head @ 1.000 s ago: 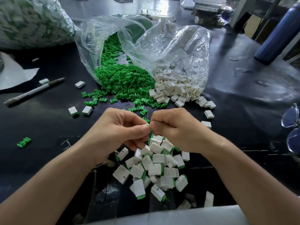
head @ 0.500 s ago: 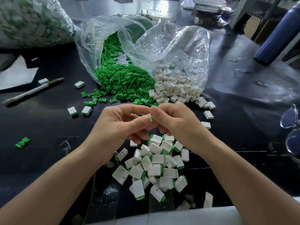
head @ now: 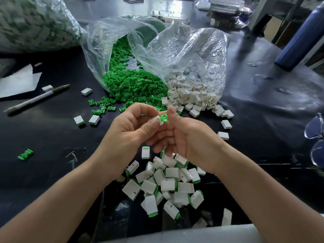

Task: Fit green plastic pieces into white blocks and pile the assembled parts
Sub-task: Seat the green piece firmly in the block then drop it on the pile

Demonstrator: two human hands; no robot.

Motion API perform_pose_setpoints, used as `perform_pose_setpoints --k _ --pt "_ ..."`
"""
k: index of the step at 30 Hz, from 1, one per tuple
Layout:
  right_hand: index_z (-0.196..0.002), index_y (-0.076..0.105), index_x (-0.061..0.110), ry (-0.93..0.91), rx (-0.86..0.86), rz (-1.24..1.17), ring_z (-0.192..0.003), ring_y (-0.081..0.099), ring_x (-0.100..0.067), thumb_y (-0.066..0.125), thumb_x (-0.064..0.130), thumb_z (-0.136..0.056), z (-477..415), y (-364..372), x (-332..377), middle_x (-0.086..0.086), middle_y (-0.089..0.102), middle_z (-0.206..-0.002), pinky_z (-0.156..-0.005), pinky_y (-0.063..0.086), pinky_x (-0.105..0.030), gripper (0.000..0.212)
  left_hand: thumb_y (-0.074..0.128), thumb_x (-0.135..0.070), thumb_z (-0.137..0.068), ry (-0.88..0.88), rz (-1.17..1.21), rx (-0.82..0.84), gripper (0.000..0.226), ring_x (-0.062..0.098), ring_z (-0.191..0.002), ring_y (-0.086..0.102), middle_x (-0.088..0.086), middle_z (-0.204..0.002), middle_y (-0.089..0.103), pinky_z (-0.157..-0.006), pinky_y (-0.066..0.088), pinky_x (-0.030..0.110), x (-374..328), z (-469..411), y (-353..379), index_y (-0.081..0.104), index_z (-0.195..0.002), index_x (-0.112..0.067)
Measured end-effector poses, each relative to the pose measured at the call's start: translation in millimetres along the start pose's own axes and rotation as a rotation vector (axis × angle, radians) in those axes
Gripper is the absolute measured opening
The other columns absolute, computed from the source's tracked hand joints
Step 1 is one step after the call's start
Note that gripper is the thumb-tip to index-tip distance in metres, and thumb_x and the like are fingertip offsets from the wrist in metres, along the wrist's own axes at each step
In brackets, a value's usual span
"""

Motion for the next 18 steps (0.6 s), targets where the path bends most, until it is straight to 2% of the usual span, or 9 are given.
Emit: perform_pose_setpoints --k 3,5,8,10,11,13,16,18 --pt "-0.086 0.06 0.008 0.011 0.07 -0.117 -0.063 0.06 -0.011 0.034 0.053 -0.077 1 4 0 -0.002 0.066 -0.074 -0.056 0.043 -0.019 0.053 0.057 -0.018 -0.073 -0.008 0.04 0.052 0.014 0.008 -0.066 0.062 -0.003 -0.073 0.067 -0.055 0.053 0.02 -2 1 2 0.056 -0.086 -0.012" --pt "-0.084 0.06 0.009 0.013 0.1 -0.18 -0.063 0.059 -0.011 0.035 0.051 -0.077 2 6 0 -0.002 0.066 -0.073 -0.056 0.042 -0.02 0.05 0.057 -0.017 -0.074 -0.012 0.05 0.073 0.013 0.012 -0.071 0.064 0.005 -0.084 0.068 -0.057 0.055 0.024 -4 2 2 0.057 -0.086 -0.013" --pt "-0.081 0.058 0.008 -0.002 0.1 -0.162 -0.06 0.057 -0.01 0.039 0.049 -0.076 2 8 2 -0.002 0.064 -0.07 -0.053 0.041 -0.018 0.046 0.059 -0.017 -0.073 0.03 0.027 0.082 0.014 0.037 -0.067 0.058 0.023 -0.094 0.065 -0.057 0.054 0.037 -9 4 4 0.064 -0.086 -0.017" --pt "-0.079 0.056 0.008 -0.021 0.082 -0.099 -0.057 0.055 -0.009 0.04 0.048 -0.075 3 8 2 -0.001 0.062 -0.067 -0.05 0.04 -0.017 0.043 0.063 -0.016 -0.074 0.083 -0.017 0.094 0.017 0.053 -0.068 0.051 0.033 -0.093 0.06 -0.057 0.051 0.05 -13 5 6 0.066 -0.091 -0.012" --pt "-0.079 0.056 0.008 -0.024 0.078 -0.077 -0.056 0.055 -0.009 0.039 0.048 -0.074 3 9 2 -0.001 0.061 -0.066 -0.05 0.039 -0.017 0.043 0.066 -0.016 -0.073 0.097 -0.031 0.094 0.018 0.056 -0.069 0.049 0.036 -0.091 0.058 -0.056 0.048 0.053 -15 5 6 0.068 -0.09 -0.01" --pt "-0.08 0.056 0.007 -0.021 0.077 -0.054 -0.055 0.054 -0.009 0.039 0.049 -0.074 3 9 1 -0.002 0.06 -0.066 -0.05 0.038 -0.018 0.046 0.068 -0.015 -0.07 0.101 -0.032 0.083 0.019 0.056 -0.065 0.049 0.038 -0.087 0.057 -0.053 0.049 0.052 -16 5 6 0.069 -0.086 -0.006" --pt "-0.086 0.056 0.005 -0.007 0.071 -0.052 -0.054 0.053 -0.008 0.039 0.052 -0.076 3 7 1 -0.001 0.06 -0.064 -0.049 0.037 -0.017 0.051 0.067 -0.018 -0.063 0.071 0.021 0.053 0.021 0.042 -0.058 0.052 0.036 -0.085 0.059 -0.052 0.054 0.037 -14 3 3 0.071 -0.079 -0.005" --pt "-0.089 0.057 0.005 -0.009 0.075 -0.048 -0.054 0.053 -0.008 0.042 0.055 -0.083 3 7 1 0.0 0.061 -0.065 -0.049 0.037 -0.017 0.052 0.068 -0.018 -0.061 0.057 0.039 0.067 0.024 0.042 -0.059 0.051 0.039 -0.086 0.057 -0.052 0.054 0.038 -13 3 2 0.069 -0.079 -0.002"
Point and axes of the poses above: each hand's wrist, its own z-axis away from the middle knuckle, its own y-axis out of the palm, x = y × z, the point moved 4 cm from there along -z, towards the middle knuckle
